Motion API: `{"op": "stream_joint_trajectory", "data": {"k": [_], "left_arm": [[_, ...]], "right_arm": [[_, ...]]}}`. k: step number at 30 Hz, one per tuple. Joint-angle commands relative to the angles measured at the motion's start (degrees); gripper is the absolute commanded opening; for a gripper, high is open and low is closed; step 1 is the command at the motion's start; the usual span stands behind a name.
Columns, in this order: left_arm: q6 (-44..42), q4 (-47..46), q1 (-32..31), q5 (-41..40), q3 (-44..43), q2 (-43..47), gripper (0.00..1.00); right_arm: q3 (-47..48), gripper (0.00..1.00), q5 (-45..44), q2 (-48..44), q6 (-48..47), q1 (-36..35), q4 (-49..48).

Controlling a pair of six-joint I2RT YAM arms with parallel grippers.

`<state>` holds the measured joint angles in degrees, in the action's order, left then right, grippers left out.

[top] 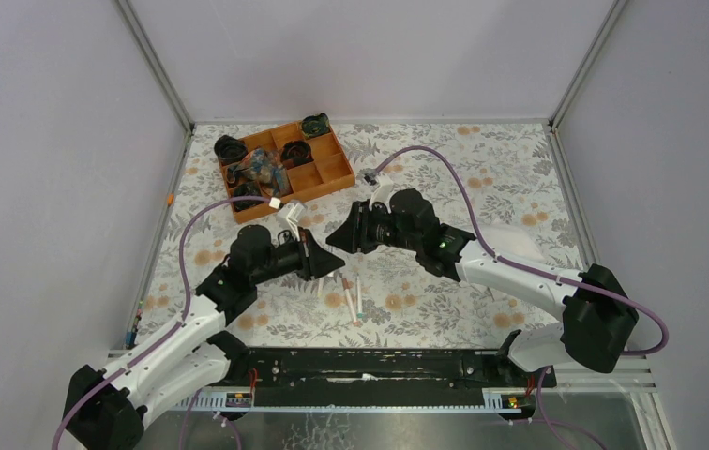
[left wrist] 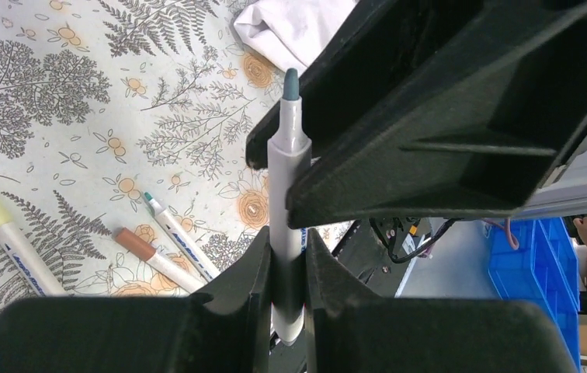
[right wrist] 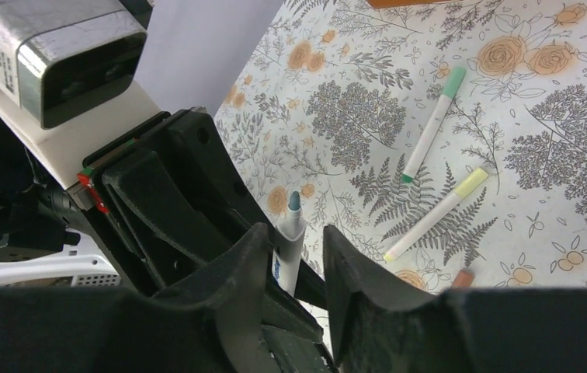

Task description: Insert the pens into the pen caps

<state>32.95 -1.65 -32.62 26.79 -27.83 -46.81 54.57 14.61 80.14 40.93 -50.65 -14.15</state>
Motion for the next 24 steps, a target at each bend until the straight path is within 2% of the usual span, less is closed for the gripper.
{"op": "stream_joint_trajectory", "data": {"k": [1,4,6,7,9,10,13,15,20,24], "left_arm": [[-0.52,-4.84,0.19,0.65,-2.02,-0.32,0.0],[-0.2,-5.38,0.21,0.63,-2.26,-1.38,0.0],[0.0,-5.53,0.19,0.43,-2.64,-2.31,0.01],[-0.04,-5.39,0.19,0.34,-2.81,-2.77,0.03],[-0.23,-4.73,0.19,0.1,-3.78,-3.67,0.09],[-0.33,-4.23,0.19,-0.16,-4.32,-4.11,0.17],[-0.85,-1.41,0.26,-2.22,-6.31,-5.52,0.51],[-1.4,1.72,0.38,-4.25,-8.07,-6.05,0.66],[-4.8,13.4,3.54,-10.53,-14.06,-5.98,0.79],[-8.09,20.54,10.04,-12.97,-18.5,-6.05,0.81]], "right_arm": [[3.0,0.34,1.16,0.25,-0.41,-0.43,-3.03],[3.06,0.2,1.38,0.52,-0.64,-0.5,-3.12],[3.14,0.05,1.26,0.48,-1.24,-0.43,-3.12],[3.18,0.01,0.86,0.34,-1.59,-0.41,-2.85],[3.7,0.0,-1.0,-0.16,-3.08,-0.42,-1.17],[4.1,0.0,-1.91,-0.47,-4.15,-0.41,0.0],[5.4,0.0,-5.59,-1.55,-7.65,-0.4,3.94],[6.08,0.0,-8.75,-2.37,-9.75,-0.24,6.86],[7.27,0.0,-15.13,-3.51,-13.73,0.88,15.11],[4.97,0.0,-16.82,-4.9,-14.66,2.15,18.45]]}}
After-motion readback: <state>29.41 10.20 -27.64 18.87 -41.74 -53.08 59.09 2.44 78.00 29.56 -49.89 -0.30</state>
